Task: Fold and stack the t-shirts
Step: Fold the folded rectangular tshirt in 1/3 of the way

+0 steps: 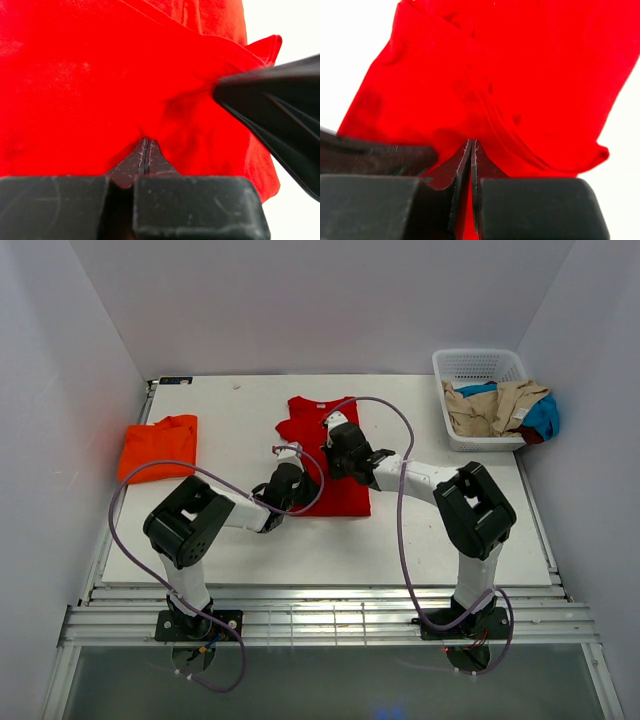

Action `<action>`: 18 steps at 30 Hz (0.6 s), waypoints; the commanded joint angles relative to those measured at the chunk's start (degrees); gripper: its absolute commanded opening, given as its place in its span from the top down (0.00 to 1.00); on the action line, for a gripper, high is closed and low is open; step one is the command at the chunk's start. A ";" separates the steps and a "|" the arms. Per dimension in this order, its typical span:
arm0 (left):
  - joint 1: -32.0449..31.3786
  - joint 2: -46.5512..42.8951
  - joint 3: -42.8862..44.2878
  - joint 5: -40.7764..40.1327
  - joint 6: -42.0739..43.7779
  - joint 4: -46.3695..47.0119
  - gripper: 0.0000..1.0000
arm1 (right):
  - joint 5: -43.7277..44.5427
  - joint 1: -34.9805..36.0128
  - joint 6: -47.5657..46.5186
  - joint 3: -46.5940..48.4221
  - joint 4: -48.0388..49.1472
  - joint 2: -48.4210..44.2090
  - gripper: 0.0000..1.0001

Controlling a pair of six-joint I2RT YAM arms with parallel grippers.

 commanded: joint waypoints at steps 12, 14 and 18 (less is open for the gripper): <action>-5.19 -1.72 -9.82 0.53 -4.76 2.21 1.00 | 0.56 -2.58 -0.83 13.64 -0.64 12.44 0.92; -6.07 -2.33 -12.10 -0.44 -5.37 2.21 1.00 | 1.70 -2.85 -1.71 16.18 -3.01 13.14 0.92; -8.18 -5.05 -16.06 -1.06 -6.69 2.13 1.00 | 4.43 -2.94 -3.38 18.22 -5.21 11.22 0.92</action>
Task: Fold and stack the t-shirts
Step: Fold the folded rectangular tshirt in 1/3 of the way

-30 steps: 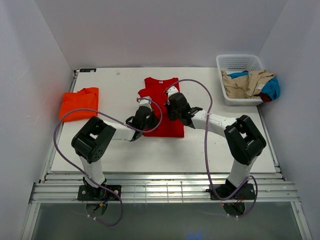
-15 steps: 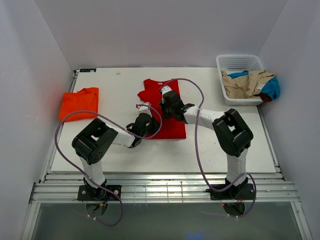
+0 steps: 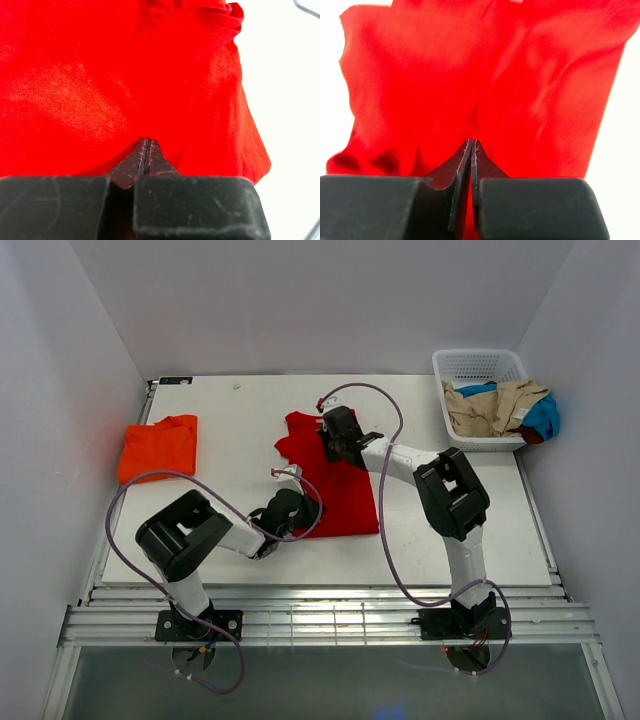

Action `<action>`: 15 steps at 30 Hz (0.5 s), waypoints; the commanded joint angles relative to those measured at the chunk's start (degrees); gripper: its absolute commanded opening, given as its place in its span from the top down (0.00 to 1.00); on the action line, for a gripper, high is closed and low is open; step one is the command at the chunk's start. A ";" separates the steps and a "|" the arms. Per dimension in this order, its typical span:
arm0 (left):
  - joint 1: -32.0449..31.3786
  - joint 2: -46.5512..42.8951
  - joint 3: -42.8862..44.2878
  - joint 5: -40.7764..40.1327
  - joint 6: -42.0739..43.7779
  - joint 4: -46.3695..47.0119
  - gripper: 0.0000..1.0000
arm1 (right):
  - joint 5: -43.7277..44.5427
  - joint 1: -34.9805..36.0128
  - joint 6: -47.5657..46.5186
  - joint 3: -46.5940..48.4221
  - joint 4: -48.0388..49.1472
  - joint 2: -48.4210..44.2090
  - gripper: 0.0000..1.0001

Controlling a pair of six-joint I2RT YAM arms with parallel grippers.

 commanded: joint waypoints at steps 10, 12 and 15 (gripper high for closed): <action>-7.03 -7.38 -10.00 -4.97 1.74 -9.33 1.00 | 6.69 1.13 1.65 -16.39 -6.78 -26.87 0.55; -8.35 -10.80 -10.00 -7.25 3.76 -9.59 1.00 | 8.10 3.58 4.37 -21.42 -7.41 -30.84 0.49; -10.37 -17.13 -7.90 -9.89 9.04 -12.21 0.67 | 10.65 8.68 9.37 -30.83 -7.93 -37.44 0.39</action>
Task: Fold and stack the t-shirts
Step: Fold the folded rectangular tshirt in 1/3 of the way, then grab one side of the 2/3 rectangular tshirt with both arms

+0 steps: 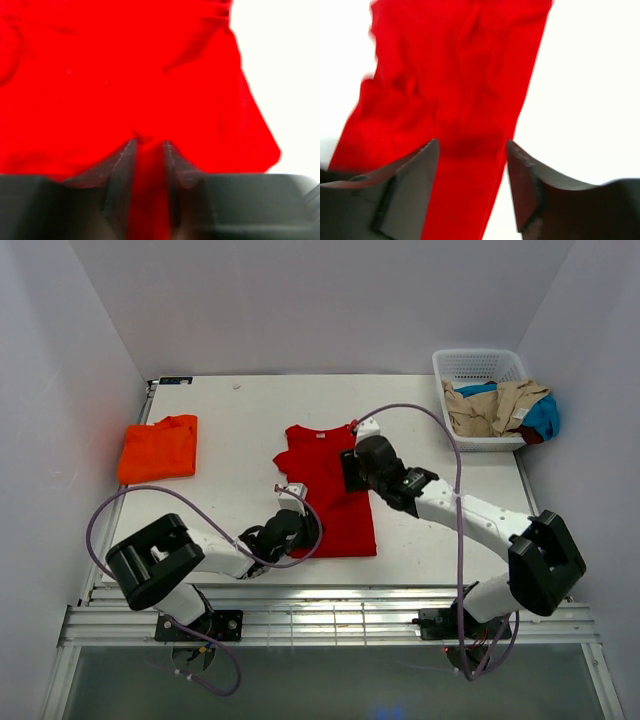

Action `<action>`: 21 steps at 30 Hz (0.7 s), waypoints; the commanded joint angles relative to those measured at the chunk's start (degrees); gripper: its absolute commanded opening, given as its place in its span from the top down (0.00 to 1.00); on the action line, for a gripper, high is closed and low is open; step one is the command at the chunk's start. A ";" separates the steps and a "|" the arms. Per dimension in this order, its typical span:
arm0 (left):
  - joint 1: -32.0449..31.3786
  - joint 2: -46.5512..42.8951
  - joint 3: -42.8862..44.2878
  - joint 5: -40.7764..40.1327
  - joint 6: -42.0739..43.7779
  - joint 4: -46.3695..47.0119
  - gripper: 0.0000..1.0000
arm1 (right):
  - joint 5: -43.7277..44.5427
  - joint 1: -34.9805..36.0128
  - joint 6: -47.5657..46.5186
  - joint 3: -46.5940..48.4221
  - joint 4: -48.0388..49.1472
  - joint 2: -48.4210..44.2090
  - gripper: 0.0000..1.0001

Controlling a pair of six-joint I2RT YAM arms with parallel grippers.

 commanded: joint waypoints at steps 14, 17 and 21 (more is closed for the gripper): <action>-6.64 -26.91 -1.88 -16.03 -2.96 -34.81 0.37 | 10.79 18.18 28.01 -26.71 -8.82 -13.62 0.34; -6.64 -29.46 -5.51 -14.79 -6.31 -34.63 0.37 | 11.58 18.45 28.81 -28.73 -8.73 -14.76 0.34; -6.73 -31.14 -9.11 -12.60 -8.33 -34.45 0.37 | 12.11 18.45 29.17 -30.49 -7.68 -15.21 0.34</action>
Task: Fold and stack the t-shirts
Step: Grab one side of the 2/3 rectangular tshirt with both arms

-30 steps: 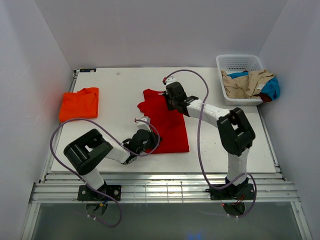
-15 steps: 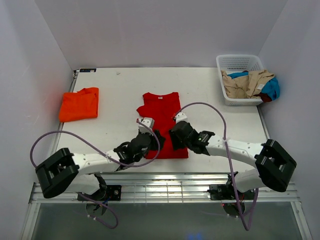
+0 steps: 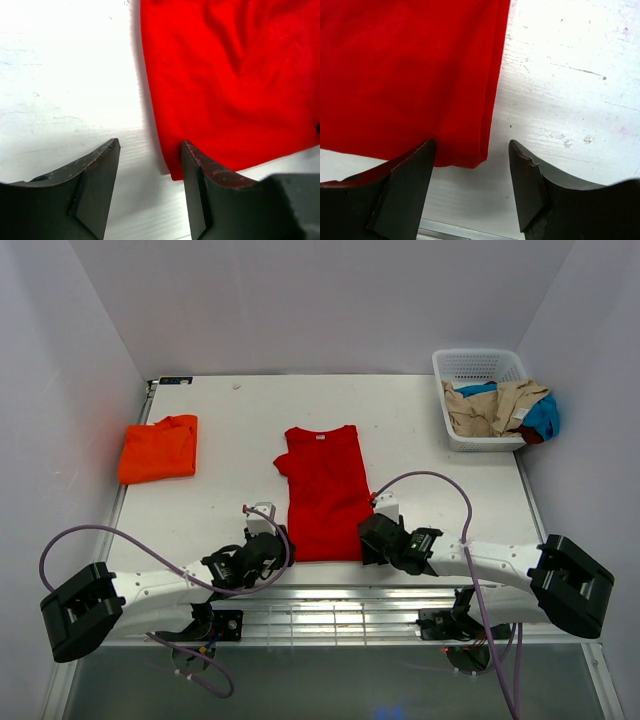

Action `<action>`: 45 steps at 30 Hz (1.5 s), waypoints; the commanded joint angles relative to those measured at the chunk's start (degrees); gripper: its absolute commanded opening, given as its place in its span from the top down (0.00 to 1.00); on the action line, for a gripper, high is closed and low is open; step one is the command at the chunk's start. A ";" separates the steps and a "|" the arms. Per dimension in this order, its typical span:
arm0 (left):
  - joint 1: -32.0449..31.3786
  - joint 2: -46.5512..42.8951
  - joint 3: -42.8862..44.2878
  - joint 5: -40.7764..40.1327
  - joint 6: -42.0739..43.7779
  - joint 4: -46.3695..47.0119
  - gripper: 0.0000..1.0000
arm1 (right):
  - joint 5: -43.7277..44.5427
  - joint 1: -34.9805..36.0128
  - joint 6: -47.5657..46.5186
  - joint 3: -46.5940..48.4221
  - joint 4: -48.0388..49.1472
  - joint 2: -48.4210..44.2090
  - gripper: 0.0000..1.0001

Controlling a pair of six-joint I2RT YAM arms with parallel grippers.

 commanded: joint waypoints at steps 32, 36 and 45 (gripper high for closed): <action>-7.28 2.84 -3.01 6.52 -14.82 -2.24 1.00 | 1.80 4.87 6.76 -4.33 2.78 -0.01 0.92; -12.02 0.90 -2.49 2.57 -17.35 -7.05 1.00 | 3.48 8.56 9.83 -2.84 -2.14 -0.89 0.92; -24.07 -4.98 8.99 -12.98 -25.71 -27.00 1.00 | 13.57 20.87 20.64 9.63 -21.39 -1.16 0.92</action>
